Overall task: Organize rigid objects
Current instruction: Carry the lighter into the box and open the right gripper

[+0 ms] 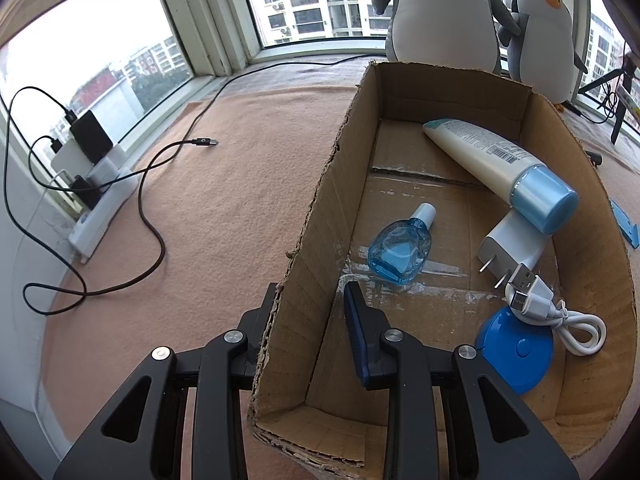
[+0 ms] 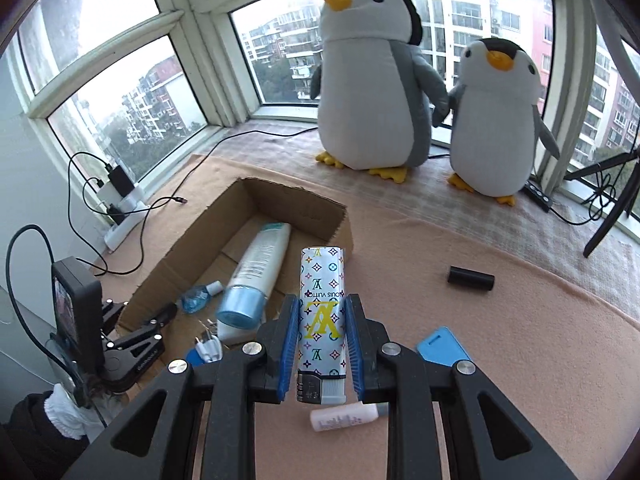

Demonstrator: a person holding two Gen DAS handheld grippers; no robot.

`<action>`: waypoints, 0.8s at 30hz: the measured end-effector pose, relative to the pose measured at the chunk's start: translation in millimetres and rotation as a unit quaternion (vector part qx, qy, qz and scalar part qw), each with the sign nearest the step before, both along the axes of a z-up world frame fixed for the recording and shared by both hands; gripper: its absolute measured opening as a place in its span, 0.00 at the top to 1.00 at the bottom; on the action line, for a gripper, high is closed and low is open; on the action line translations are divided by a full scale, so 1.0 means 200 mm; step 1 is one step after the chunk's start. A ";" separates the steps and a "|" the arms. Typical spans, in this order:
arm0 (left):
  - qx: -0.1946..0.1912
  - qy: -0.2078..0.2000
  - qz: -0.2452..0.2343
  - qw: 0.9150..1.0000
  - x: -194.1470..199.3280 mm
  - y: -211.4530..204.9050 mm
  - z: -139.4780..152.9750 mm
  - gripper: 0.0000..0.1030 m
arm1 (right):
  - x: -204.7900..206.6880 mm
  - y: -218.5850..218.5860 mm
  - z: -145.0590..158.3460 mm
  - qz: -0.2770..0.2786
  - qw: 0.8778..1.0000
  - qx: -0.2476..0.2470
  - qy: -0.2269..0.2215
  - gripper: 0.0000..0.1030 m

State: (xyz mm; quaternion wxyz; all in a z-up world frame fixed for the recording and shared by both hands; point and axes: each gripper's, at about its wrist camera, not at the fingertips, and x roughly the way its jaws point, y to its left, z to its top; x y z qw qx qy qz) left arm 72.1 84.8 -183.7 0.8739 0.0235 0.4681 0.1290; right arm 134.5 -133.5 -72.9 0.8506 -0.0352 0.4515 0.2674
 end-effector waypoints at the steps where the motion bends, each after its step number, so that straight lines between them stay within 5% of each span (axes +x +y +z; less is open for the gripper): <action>1: -0.001 0.000 0.000 1.000 0.00 0.00 0.00 0.73 | 0.00 0.04 0.01 0.005 1.000 0.001 -0.001 0.80; 24: -0.008 -0.004 -0.001 1.000 -0.01 0.01 0.00 0.73 | 0.05 0.58 -0.08 0.064 0.998 -0.001 0.013 0.80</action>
